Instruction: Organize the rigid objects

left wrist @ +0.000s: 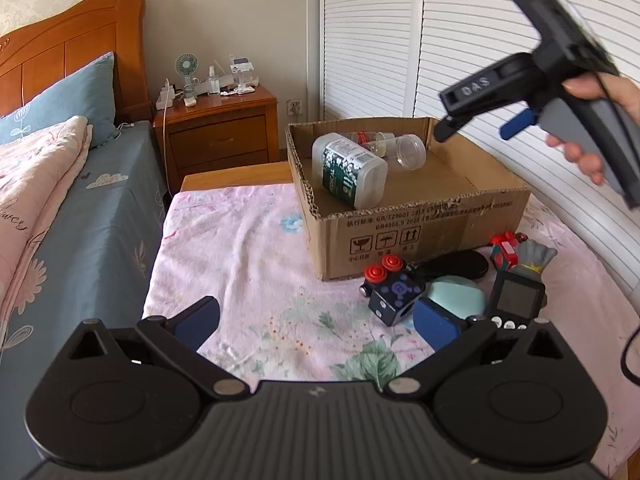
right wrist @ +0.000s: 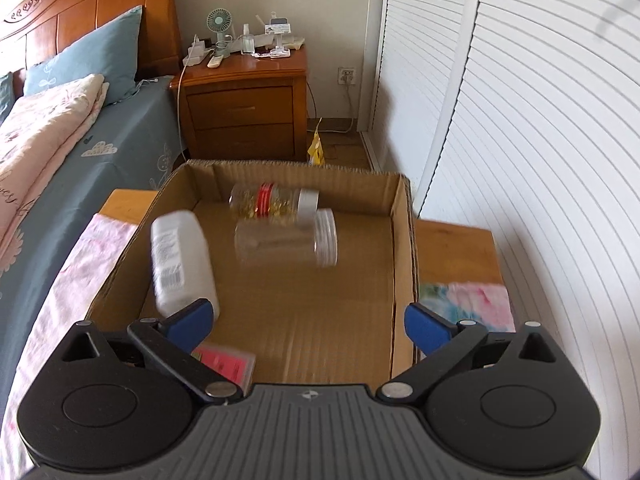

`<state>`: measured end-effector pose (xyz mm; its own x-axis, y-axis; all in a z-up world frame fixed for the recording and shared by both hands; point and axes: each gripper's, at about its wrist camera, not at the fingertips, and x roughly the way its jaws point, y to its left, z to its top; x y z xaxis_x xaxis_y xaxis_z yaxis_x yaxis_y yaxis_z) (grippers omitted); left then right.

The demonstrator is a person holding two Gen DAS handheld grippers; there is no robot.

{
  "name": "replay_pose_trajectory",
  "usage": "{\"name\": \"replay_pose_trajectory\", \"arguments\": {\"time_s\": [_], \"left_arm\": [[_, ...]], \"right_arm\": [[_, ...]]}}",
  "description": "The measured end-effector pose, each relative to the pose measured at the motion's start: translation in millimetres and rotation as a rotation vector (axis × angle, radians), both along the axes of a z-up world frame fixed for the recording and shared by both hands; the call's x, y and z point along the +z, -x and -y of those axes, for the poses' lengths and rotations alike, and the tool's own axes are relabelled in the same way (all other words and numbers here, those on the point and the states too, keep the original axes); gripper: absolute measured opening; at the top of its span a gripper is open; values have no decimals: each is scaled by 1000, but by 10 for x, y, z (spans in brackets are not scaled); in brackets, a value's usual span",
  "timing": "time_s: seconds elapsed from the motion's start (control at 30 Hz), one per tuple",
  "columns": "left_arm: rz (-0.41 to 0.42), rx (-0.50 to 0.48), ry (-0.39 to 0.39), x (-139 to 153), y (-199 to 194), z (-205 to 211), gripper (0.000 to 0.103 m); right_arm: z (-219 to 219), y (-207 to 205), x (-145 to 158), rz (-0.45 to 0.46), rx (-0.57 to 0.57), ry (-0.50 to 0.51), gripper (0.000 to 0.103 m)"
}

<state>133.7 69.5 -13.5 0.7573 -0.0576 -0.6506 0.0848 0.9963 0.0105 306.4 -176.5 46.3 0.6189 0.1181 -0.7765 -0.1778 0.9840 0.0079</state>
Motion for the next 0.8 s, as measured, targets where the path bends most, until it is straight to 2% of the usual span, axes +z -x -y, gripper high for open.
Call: {"name": "replay_pose_trajectory", "arguments": {"time_s": [0.2,0.37,0.57,0.8], "left_arm": [[4,2,-3,31,110,41,102],[-3,-2,-6,31,174,77,102],[2,-17,-18,41,250,130,102],[-7,-25,-27,33,296,176,102]], "right_arm": [[39,365,-74,-3,-5,37,103],[107,578,-279,-40,-28,65,103],[272,705,-513,-87,-80,25,103],[416,870,-713,-98,-140,15,103]]}}
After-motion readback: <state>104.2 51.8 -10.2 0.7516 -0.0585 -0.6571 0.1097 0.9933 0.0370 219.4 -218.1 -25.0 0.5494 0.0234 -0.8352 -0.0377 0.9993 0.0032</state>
